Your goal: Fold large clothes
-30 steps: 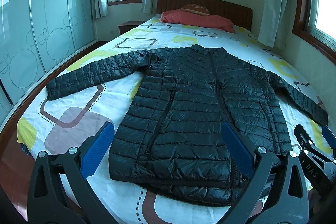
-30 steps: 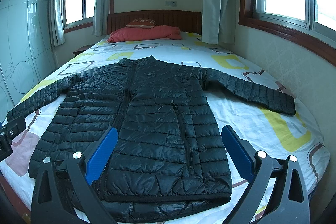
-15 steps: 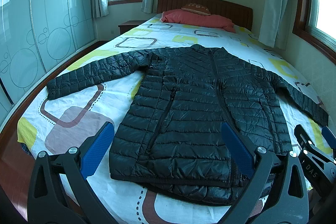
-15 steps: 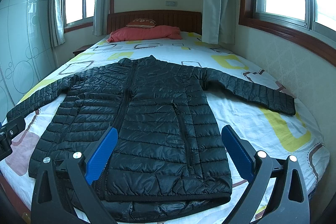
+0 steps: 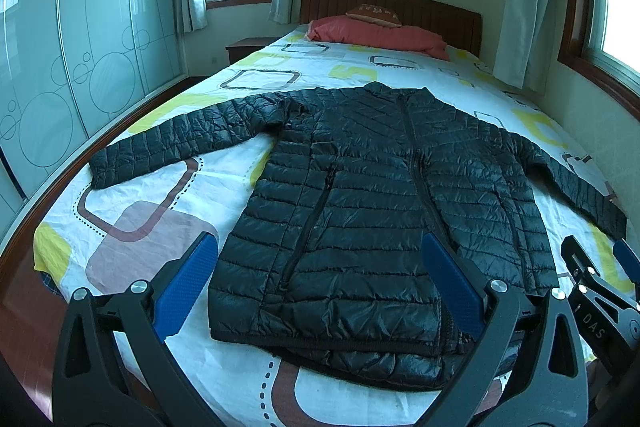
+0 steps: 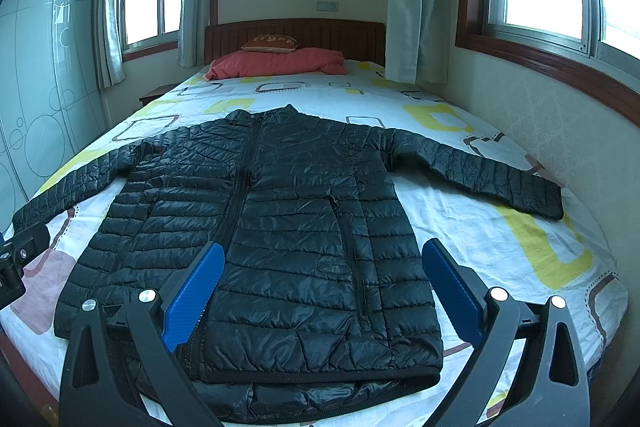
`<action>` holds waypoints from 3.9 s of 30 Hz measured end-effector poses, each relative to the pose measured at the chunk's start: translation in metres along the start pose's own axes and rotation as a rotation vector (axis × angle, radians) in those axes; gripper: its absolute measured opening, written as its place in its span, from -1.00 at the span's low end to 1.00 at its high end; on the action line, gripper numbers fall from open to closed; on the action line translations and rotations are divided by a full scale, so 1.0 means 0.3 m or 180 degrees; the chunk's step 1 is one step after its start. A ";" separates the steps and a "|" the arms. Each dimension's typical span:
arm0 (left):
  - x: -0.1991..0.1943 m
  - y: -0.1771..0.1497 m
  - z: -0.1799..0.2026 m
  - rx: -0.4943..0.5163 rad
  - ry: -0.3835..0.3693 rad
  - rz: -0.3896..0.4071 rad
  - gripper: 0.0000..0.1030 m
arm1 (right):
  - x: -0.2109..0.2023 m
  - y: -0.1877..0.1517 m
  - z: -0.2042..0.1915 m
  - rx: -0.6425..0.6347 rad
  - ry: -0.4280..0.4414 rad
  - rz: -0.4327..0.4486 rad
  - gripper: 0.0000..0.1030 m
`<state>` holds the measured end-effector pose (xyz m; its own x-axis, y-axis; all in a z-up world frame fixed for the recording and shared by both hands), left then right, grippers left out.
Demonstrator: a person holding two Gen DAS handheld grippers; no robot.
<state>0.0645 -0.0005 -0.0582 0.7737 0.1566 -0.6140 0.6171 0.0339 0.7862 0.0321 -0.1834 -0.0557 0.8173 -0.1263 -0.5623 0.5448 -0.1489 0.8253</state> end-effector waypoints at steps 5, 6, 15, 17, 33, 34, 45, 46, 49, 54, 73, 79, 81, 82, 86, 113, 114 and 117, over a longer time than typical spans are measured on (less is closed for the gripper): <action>0.001 0.000 0.000 0.0003 0.0000 0.0000 0.96 | 0.002 -0.001 0.002 0.0000 -0.0002 -0.0004 0.91; 0.001 0.001 0.000 0.0003 -0.0001 -0.0002 0.96 | 0.000 0.000 0.000 0.0001 -0.0003 -0.0005 0.91; 0.002 0.001 0.001 0.0003 -0.0001 -0.0007 0.96 | 0.003 -0.003 -0.001 -0.0003 0.0001 -0.0005 0.91; 0.001 -0.007 -0.003 0.0001 -0.0003 -0.0010 0.96 | 0.001 -0.003 -0.003 -0.0006 0.0000 -0.0006 0.91; 0.008 -0.015 -0.005 -0.0008 -0.0016 -0.0032 0.96 | 0.002 -0.007 -0.008 0.0014 0.0017 -0.0012 0.91; 0.011 -0.018 -0.007 -0.0016 -0.0023 -0.0041 0.96 | 0.005 -0.010 -0.008 0.0029 0.0023 -0.0016 0.91; 0.215 -0.024 -0.106 -0.0391 0.0057 -0.0336 0.96 | 0.159 -0.018 0.086 0.0355 0.0074 -0.0136 0.91; 0.235 -0.013 -0.114 -0.0422 0.0073 -0.0361 0.96 | 0.179 -0.017 0.102 0.0384 0.0063 -0.0156 0.91; 0.319 0.014 -0.168 -0.0559 0.0202 -0.0439 0.96 | 0.232 -0.003 0.163 0.0496 0.0044 -0.0186 0.91; 0.499 0.040 -0.307 -0.0944 0.0423 -0.0682 0.96 | 0.316 0.013 0.306 0.0861 0.0065 -0.0227 0.91; 0.888 -0.053 -0.697 -0.1565 0.1357 -0.1067 0.96 | 0.534 -0.035 1.119 0.2775 -0.0049 0.0320 0.72; 0.916 -0.058 -0.723 -0.1480 0.1466 -0.1003 0.96 | 0.546 -0.128 1.349 0.3455 -0.0128 0.0591 0.35; 0.917 -0.059 -0.723 -0.1461 0.1487 -0.0983 0.96 | 0.540 -0.145 1.420 0.3630 -0.0166 0.0802 0.35; 0.921 -0.059 -0.722 -0.1450 0.1500 -0.0978 0.96 | 0.537 -0.138 1.443 0.3645 -0.0200 0.0881 0.35; 0.913 -0.066 -0.723 -0.1411 0.1541 -0.0954 0.96 | 0.530 -0.106 1.541 0.3671 -0.0393 0.1195 0.45; 0.922 -0.073 -0.718 -0.1334 0.1624 -0.0884 0.96 | 1.056 0.587 0.442 0.1062 0.0497 0.0243 -0.79; 0.922 -0.074 -0.718 -0.1334 0.1627 -0.0880 0.96 | 1.084 0.588 0.379 0.0995 0.0566 0.0183 -0.79; 0.922 -0.074 -0.720 -0.1325 0.1638 -0.0873 0.96 | 1.156 0.587 0.188 0.0846 0.0767 0.0023 -0.79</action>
<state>0.2337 0.2553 -0.2302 0.3691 0.5307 -0.7630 0.5942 0.4965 0.6328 0.4009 -0.3087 -0.1082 0.8591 0.1017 -0.5016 0.4966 -0.4026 0.7689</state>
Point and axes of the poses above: each gripper's, at about its wrist camera, not at the fingertips, and x roughly the way its jaws point, z to its right, y to its top, the point moved 9 cm from there along x, roughly the way its jaws point, and after that the axes turned 9 degrees about y, right-handed, at the moved point
